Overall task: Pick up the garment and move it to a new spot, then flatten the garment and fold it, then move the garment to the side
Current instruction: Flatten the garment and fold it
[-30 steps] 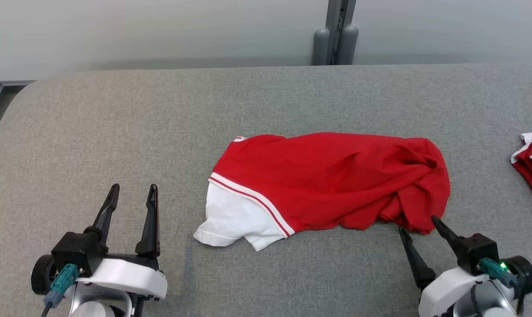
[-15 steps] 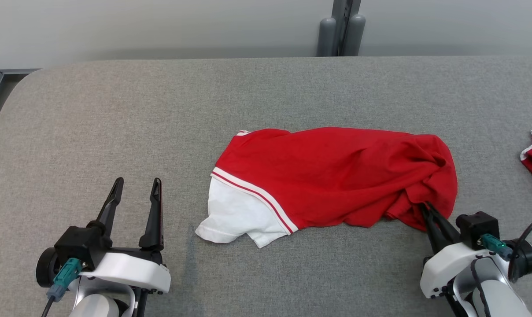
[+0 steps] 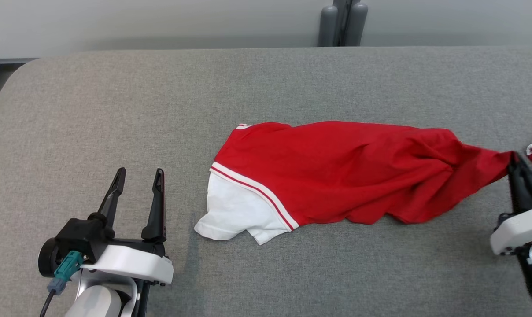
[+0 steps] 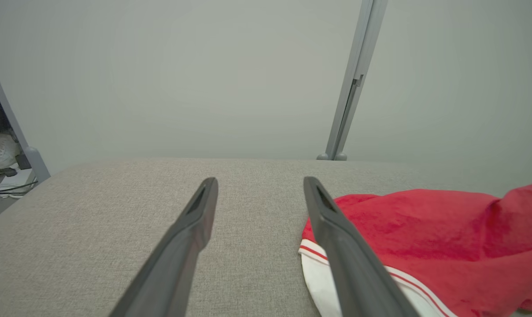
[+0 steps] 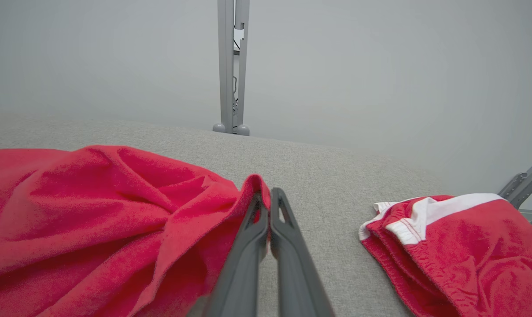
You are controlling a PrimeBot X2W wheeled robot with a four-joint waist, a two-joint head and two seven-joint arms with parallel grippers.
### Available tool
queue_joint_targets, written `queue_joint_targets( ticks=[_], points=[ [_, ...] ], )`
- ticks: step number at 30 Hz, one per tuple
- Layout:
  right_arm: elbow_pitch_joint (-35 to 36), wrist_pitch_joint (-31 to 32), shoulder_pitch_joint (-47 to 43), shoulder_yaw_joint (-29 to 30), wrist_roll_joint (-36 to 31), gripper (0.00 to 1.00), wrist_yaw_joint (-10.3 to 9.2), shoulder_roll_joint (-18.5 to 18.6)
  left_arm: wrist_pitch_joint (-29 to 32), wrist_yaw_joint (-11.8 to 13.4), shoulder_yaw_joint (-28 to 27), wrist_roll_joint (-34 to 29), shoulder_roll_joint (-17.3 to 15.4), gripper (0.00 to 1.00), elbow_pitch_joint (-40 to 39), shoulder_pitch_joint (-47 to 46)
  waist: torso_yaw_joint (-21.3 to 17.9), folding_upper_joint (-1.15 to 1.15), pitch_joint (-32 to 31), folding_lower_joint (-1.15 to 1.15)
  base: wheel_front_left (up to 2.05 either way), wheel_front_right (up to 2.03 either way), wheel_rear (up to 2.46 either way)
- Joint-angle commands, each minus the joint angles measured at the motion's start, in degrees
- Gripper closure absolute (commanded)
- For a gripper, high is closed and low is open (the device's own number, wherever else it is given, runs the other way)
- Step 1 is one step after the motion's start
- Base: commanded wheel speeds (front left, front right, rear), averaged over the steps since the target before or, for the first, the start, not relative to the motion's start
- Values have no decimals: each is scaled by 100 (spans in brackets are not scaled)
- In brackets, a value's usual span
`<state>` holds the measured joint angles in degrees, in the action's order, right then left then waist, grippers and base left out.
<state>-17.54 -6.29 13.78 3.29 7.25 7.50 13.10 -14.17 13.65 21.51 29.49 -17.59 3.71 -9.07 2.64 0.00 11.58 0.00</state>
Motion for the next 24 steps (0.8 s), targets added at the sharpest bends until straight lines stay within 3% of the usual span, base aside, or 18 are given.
queue_joint_targets(
  ticks=[1, 8, 18, 19, 21, 22, 24],
  points=[
    [-33, -41, 194, 212, 79, 100, 0, 135, -20, -37, 12, -15, -18, 0, 0, -131, 81, 0, 104, 0, 0, 0, 0],
    [-555, -197, 992, 743, 228, 100, 0, 578, -41, -92, 29, -78, 18, 0, -21, -355, 330, 0, 518, 0, 0, 0, 0],
    [-1667, -450, 1884, 320, 446, 100, -1, 906, -84, -151, 55, -177, 158, 0, 31, -580, 480, 0, 867, 0, 0, 0, 0],
    [-1783, -471, 1906, 278, 466, 94, -1, 892, -88, -163, 54, -187, 176, 0, 40, -598, 475, 0, 877, 0, 0, 0, 0],
    [-1973, -569, 1914, 236, 532, 19, -1, 841, -97, -184, 37, -189, 204, 0, 60, -605, 445, 0, 885, 0, 0, 0, 0],
    [-2046, -618, 1882, 237, 564, 0, -1, 808, -92, -197, 24, -188, 209, 0, 77, -592, 419, 0, 877, 0, 0, 0, 0],
    [-2120, -722, 1760, 225, 632, 0, 0, 710, -95, -212, -1, -201, 211, 0, 102, -576, 358, 0, 834, 0, 0, 0, 0]
  ],
)
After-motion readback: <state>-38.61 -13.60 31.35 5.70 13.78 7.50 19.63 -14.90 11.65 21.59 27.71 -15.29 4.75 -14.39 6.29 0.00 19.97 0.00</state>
